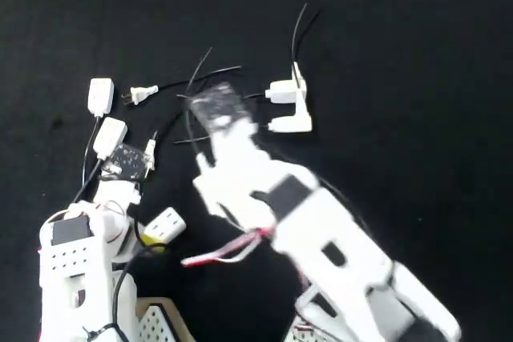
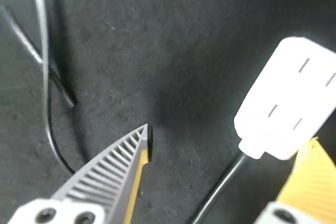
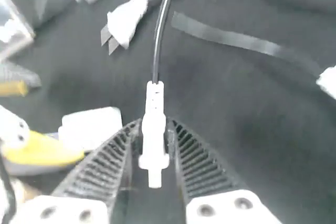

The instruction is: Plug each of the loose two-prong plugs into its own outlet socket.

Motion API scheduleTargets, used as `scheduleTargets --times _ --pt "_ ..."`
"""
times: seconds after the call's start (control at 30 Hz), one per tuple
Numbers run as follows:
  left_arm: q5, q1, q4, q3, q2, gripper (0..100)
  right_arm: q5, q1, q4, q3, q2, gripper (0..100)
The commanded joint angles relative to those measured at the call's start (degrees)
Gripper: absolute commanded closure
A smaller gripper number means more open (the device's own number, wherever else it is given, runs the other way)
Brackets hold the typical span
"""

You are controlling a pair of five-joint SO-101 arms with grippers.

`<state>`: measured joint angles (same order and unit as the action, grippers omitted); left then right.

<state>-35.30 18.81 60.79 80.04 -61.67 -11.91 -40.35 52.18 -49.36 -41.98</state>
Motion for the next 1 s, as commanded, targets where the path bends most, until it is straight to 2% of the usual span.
scheduleTargets --times 0.0,0.1,0.2,0.3,0.43,0.57,0.77,0.97 --pt "7.38 -4.53 -1.93 -1.45 -0.79 59 -3.78 0.97 -10.90 -9.27 -14.02 98.7" --pt "12.04 -9.10 -1.93 -4.44 -0.79 59 -7.82 -1.41 -17.58 -18.07 -22.99 98.7" --pt "16.62 -15.60 -2.20 -7.43 -0.79 59 -8.35 -5.45 -20.92 -24.31 -29.49 98.7" --pt "20.13 -20.62 -7.12 -8.66 -0.79 59 -8.88 -5.80 -20.57 -25.63 -33.01 98.7" --pt "25.41 -21.32 -12.31 -9.89 -0.88 59 -11.52 -5.80 -18.90 -25.71 -33.01 98.7" --pt "30.07 -21.32 -12.57 -11.21 -4.22 59 -12.40 -6.07 -19.16 -25.71 -32.04 98.7" --pt "36.48 -20.88 -10.55 -10.07 -17.41 59 -12.40 -6.15 -19.16 -25.10 -29.49 98.7" --pt "36.57 -20.79 -9.58 -2.24 -34.02 59 -12.48 -6.24 -18.73 -23.96 -28.44 98.7"
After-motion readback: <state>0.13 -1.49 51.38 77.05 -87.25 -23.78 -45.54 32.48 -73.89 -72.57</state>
